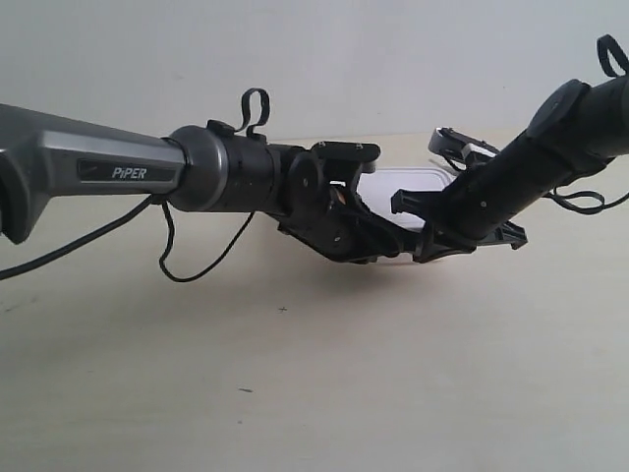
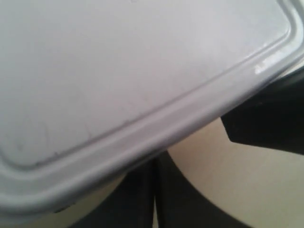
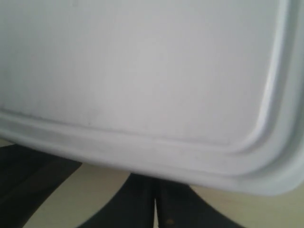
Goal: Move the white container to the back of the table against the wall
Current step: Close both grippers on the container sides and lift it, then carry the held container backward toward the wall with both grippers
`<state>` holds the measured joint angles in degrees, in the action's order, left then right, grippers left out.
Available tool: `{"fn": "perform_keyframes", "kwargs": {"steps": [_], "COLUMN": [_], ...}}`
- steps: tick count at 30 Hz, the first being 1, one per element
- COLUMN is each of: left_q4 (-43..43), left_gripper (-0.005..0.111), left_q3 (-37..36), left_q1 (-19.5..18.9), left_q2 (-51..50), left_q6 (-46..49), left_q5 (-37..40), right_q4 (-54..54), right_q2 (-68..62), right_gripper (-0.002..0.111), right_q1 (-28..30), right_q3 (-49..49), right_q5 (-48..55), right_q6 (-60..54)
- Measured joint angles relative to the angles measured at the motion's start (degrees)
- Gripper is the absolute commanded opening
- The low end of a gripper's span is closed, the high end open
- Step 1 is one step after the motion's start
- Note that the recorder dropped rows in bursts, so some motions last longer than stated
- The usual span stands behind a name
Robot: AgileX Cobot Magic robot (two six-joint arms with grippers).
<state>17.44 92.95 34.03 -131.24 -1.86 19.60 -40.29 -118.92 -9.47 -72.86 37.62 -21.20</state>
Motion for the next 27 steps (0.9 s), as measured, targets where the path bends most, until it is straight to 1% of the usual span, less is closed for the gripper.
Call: {"fn": "perform_keyframes", "kwargs": {"steps": [5, 10, 17, 20, 27], "left_q4": [-0.24, -0.34, -0.45, -0.45, -0.45], "left_gripper": [0.000, 0.000, 0.000, 0.000, 0.000], "left_q3": [3.76, 10.10, 17.83, 19.00, 19.09], "left_q1": [-1.63, -3.72, -5.61, -6.35, -7.93], "left_q2": [-2.46, -6.24, -10.56, -11.55, -12.04], "left_q6": [-0.05, -0.05, -0.14, -0.27, -0.27], "left_q5": [0.81, 1.41, 1.76, 1.76, 1.54], "right_q4": [0.00, 0.00, 0.00, 0.00, 0.11], "right_q2": [-2.42, -6.91, -12.71, -14.16, -16.97], "right_gripper": [0.000, 0.000, 0.000, 0.000, 0.000], "right_q1": [0.00, 0.00, 0.00, 0.00, 0.00], "right_q3": [-4.22, -11.39, -20.41, -22.69, -26.29], "right_q5": [0.00, -0.36, -0.67, -0.12, 0.00], "right_q6": [0.12, 0.82, 1.02, 1.44, 1.90]}}
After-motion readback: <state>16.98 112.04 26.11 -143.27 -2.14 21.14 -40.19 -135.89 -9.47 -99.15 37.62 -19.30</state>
